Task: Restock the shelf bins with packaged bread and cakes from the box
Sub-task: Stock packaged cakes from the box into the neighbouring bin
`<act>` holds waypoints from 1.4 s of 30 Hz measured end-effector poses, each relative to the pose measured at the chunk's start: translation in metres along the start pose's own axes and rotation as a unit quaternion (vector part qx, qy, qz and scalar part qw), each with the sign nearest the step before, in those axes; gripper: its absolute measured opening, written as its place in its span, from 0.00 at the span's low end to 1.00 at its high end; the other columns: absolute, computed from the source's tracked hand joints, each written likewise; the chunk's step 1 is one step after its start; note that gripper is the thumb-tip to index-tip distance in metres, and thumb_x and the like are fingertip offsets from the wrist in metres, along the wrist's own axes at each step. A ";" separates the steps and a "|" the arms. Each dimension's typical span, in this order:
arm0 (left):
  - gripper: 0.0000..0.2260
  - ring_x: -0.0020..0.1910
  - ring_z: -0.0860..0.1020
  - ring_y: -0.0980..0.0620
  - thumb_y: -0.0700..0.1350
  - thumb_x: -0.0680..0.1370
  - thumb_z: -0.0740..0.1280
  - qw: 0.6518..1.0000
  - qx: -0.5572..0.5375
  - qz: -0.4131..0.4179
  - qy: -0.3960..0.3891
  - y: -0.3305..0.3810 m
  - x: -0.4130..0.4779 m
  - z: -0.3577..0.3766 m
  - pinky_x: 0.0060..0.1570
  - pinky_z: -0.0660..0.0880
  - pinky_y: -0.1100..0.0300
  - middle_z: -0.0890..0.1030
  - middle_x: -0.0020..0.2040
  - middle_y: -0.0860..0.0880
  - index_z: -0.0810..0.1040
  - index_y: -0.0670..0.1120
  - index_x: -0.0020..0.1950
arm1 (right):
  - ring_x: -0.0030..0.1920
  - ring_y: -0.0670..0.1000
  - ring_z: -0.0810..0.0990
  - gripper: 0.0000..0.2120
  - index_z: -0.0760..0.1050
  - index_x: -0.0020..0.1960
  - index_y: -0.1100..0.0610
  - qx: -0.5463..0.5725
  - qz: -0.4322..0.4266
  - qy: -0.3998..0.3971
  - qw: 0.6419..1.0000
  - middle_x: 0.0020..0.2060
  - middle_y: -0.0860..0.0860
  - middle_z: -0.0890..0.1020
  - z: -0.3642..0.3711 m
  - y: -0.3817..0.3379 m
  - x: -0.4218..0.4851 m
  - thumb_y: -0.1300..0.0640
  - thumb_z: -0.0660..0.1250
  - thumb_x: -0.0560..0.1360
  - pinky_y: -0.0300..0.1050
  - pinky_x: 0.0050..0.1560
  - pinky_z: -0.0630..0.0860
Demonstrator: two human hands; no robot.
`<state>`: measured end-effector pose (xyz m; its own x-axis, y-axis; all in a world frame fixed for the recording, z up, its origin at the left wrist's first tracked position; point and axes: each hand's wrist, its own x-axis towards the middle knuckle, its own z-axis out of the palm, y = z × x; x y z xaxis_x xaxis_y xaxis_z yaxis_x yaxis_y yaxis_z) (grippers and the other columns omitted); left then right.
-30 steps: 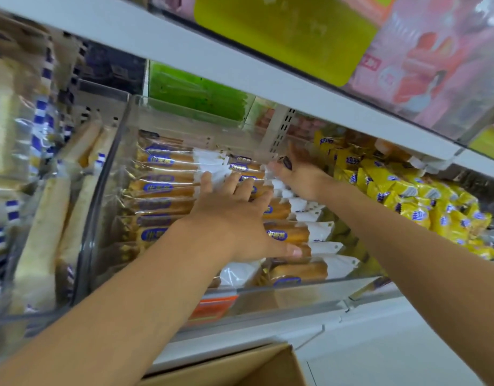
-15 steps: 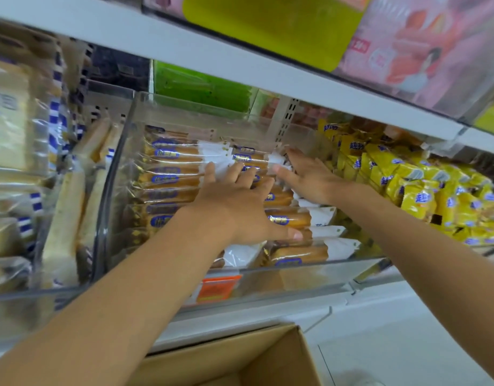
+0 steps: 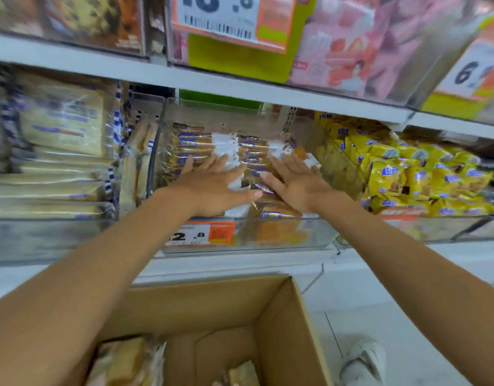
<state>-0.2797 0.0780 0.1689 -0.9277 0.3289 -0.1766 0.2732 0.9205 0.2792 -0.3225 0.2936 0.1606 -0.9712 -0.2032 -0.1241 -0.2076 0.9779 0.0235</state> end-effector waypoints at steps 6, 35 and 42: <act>0.29 0.77 0.59 0.46 0.67 0.78 0.57 0.992 -0.047 0.000 0.114 0.006 -0.019 -0.004 0.75 0.56 0.44 0.62 0.78 0.48 0.65 0.55 0.76 | 0.79 0.53 0.47 0.29 0.56 0.78 0.47 0.009 -0.029 0.079 0.996 0.79 0.54 0.54 -0.014 -0.004 -0.015 0.36 0.43 0.81 0.61 0.76 0.40; 0.07 0.54 0.79 0.45 0.37 0.77 0.70 0.810 -0.448 -0.365 -0.099 -0.092 -0.218 0.324 0.58 0.76 0.52 0.81 0.49 0.46 0.77 0.49 0.47 | 0.42 0.52 0.79 0.13 0.72 0.35 0.48 0.343 0.139 -0.305 0.878 0.36 0.48 0.79 0.384 -0.099 -0.195 0.53 0.70 0.77 0.42 0.38 0.73; 0.51 0.71 0.70 0.48 0.58 0.62 0.79 0.725 -0.579 -0.359 -0.101 -0.074 -0.202 0.304 0.70 0.67 0.51 0.68 0.74 0.51 0.57 0.51 0.79 | 0.48 0.55 0.83 0.08 0.78 0.52 0.59 0.593 0.114 -0.264 0.752 0.47 0.55 0.84 0.300 -0.114 -0.165 0.54 0.68 0.78 0.51 0.52 0.79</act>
<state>-0.0351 0.0076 -0.1031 -0.6364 -0.0152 -0.7712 -0.7673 0.1142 0.6310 -0.1037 0.2297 -0.1193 -0.7185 -0.2819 -0.6358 0.5118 0.4047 -0.7578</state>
